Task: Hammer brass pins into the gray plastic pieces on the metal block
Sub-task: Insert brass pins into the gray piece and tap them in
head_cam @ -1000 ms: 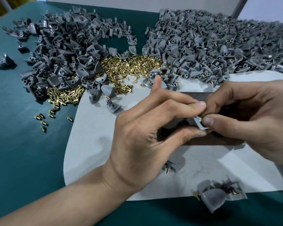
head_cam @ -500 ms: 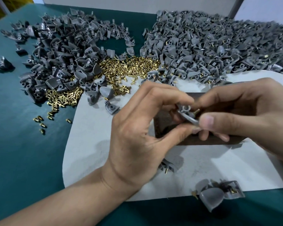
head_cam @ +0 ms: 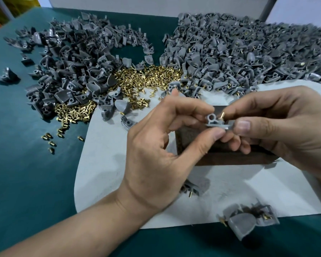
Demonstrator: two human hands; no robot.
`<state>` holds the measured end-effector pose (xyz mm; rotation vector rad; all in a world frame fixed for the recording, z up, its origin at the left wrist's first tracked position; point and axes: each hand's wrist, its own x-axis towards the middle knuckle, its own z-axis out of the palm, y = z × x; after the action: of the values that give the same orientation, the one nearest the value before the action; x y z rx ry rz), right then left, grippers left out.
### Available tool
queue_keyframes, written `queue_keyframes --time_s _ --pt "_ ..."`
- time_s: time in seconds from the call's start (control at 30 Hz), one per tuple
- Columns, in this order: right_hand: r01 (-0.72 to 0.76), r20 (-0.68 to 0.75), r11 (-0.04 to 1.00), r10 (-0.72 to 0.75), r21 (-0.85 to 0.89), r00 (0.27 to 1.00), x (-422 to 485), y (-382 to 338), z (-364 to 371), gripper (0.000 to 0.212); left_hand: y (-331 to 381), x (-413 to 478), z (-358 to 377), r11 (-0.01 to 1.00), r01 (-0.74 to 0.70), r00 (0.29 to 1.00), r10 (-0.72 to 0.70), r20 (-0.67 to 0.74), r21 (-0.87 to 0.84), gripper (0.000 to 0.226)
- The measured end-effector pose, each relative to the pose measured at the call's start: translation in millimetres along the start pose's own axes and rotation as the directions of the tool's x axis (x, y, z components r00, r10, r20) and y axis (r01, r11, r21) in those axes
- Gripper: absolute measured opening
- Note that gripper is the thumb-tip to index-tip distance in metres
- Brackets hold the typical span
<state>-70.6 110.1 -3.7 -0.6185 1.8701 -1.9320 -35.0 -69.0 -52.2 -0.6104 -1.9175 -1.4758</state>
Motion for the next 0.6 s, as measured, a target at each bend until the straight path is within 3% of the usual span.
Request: queue_keyframes --time_s 0.43,0.5,0.6 --pt "0.074 -0.009 0.997 -0.074 -0.015 0.997 1.2 4.0 -3.4 0.029 -1.5 -2.3 1.7 0.997 0.017 1.000 -0.019 -0.020 -0.081 0.026" --pt "0.089 -0.013 0.994 -0.090 -0.069 0.996 0.4 3.2 -4.0 0.029 0.0 -0.9 0.7 0.996 0.024 1.000 -0.024 -0.001 -0.086 0.017" --pt "0.141 -0.039 0.937 -0.162 -0.318 0.986 -0.5 -1.5 -4.3 0.028 0.0 0.7 -0.2 0.987 0.098 0.995 -0.097 0.015 -0.125 0.017"
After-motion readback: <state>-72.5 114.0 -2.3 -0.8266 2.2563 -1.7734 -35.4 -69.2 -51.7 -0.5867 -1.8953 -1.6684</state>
